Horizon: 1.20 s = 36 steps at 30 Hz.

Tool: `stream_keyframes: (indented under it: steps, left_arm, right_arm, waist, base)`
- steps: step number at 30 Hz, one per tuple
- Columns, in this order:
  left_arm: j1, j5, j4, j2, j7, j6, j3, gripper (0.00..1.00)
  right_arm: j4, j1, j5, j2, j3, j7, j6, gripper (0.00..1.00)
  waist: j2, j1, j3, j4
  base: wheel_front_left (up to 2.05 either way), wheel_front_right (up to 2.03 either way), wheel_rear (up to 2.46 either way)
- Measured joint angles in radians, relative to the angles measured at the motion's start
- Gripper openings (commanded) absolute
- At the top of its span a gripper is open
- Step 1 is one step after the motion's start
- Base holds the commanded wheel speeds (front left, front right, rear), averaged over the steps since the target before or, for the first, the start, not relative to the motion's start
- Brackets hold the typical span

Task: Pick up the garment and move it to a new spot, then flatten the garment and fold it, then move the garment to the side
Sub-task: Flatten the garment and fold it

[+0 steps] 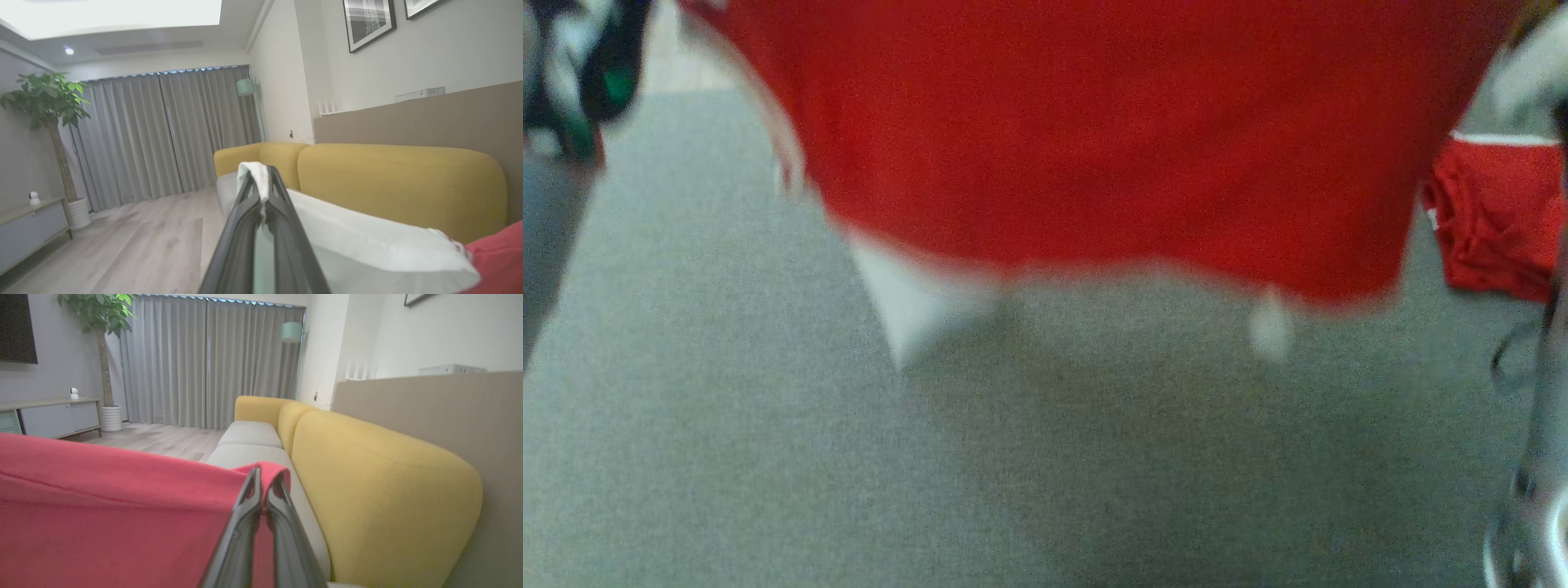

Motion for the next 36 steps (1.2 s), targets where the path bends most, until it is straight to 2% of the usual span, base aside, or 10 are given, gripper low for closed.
stream_keyframes:
  steps: [6, 11, 17, 22, 28, 35, 36]
  left_arm:
    - [-0.239, 0.068, 0.289, -0.127, -0.151, -0.044, -0.001, 0.00]
    - [-0.335, 0.093, 0.459, -0.204, -0.289, -0.075, -0.001, 0.00]
    - [-0.328, 0.094, 0.576, -0.254, -0.477, -0.124, 0.001, 0.00]
    - [-0.203, 0.071, 0.636, -0.304, -0.536, -0.167, -0.007, 0.00]
    - [-0.056, 0.042, 0.616, -0.323, -0.560, -0.194, 0.034, 0.00]
    - [0.181, 0.086, 0.374, -0.316, -0.566, -0.194, 0.170, 0.00]
    - [0.275, 0.107, 0.311, -0.317, -0.566, -0.192, 0.195, 0.00]
  right_arm:
    - [0.315, -0.351, -0.140, -0.023, -0.002, -0.131, 0.000, 0.00]
    - [0.510, -0.524, -0.268, -0.018, -0.046, -0.262, 0.000, 0.00]
    - [0.724, -0.547, -0.344, 0.039, -0.117, -0.425, 0.000, 0.00]
    - [0.859, -0.503, -0.369, 0.049, -0.181, -0.527, 0.000, 0.00]
    - [0.951, -0.460, -0.357, 0.048, -0.214, -0.633, 0.000, 0.00]
    - [0.937, -0.366, -0.258, 0.065, -0.200, -0.694, 0.000, 0.00]
    - [0.911, -0.323, -0.226, 0.073, -0.187, -0.696, 0.000, 0.00]
  waist:
    - [0.0000, 0.0001, 0.089, 0.010]
    - [0.0000, -0.0003, 0.154, 0.038]
    - [0.0000, -0.0001, 0.268, 0.059]
    - [-0.0001, -0.0001, 0.360, 0.074]
    - [0.0000, -0.0004, 0.414, 0.105]
    - [0.0000, -0.0006, 0.393, 0.095]
    - [0.0000, -0.0006, 0.377, 0.092]
  base:
    - [0.00, 0.00, 0.00]
    - [0.00, 0.00, 0.00]
    - [0.00, 0.00, 0.00]
    - [0.00, 0.00, 0.00]
    - [0.00, 0.00, 0.00]
    - [0.00, 0.00, 0.00]
    - [0.00, 0.00, 0.00]
